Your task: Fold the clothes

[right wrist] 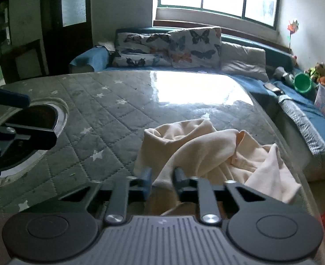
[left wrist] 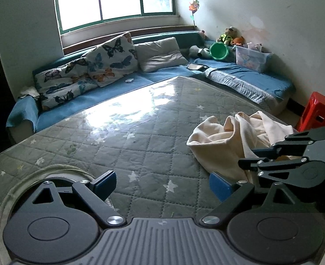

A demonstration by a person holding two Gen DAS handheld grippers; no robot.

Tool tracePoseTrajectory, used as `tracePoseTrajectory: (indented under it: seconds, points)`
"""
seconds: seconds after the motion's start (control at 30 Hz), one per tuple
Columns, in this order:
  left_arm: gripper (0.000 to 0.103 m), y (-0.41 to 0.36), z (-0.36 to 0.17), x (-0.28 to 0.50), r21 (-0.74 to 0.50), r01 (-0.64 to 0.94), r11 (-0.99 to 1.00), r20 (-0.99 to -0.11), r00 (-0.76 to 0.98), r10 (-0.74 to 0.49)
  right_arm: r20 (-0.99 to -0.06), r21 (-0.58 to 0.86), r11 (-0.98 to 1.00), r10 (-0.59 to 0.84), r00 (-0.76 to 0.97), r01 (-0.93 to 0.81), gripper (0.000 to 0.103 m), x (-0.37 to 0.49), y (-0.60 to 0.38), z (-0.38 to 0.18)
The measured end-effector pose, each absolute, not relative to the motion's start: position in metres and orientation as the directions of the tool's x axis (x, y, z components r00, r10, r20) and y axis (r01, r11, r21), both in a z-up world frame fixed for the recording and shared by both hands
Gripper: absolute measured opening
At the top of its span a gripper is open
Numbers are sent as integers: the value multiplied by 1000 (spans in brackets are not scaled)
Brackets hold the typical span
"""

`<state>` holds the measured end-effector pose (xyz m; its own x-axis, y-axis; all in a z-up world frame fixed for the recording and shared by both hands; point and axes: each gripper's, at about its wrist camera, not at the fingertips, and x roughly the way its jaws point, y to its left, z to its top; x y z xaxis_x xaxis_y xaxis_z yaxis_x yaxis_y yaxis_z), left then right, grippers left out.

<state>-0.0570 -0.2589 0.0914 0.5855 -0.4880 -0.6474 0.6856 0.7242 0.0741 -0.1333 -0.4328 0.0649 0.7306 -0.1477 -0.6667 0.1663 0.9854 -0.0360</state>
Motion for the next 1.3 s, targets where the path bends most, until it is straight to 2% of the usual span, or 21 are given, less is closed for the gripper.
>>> tracePoseTrajectory:
  seconds: [0.03,0.23,0.53,0.83,1.03,1.3]
  points:
    - [94,-259,91,-57,74,686,724,-647,585,-489,-666,-44,984,-160,729,175,9,-134,-432,65]
    - [94,-257,92,-58,76,687,722,-646,586,-490,-648,-33,985,-151,746,171,6,-143,-430,69]
    - [94,-258,95,-63,46,706,706,-642,563,-521,-609,-26,1000,-7,793,-11,6,-167,-392,81]
    - [94,-271,95,-83,38,783,621,-638,497,-588,-654,-13,975,159,740,-222,6,-190,-350,69]
    - [93,-281,79,-84,17,803,596,-674,449,-586,-651,-11,974,165,741,-227,10,-210,-351,77]
    - [92,-291,76,-79,-16,812,583,-679,420,-603,-632,20,995,88,770,-98,12,-244,-396,102]
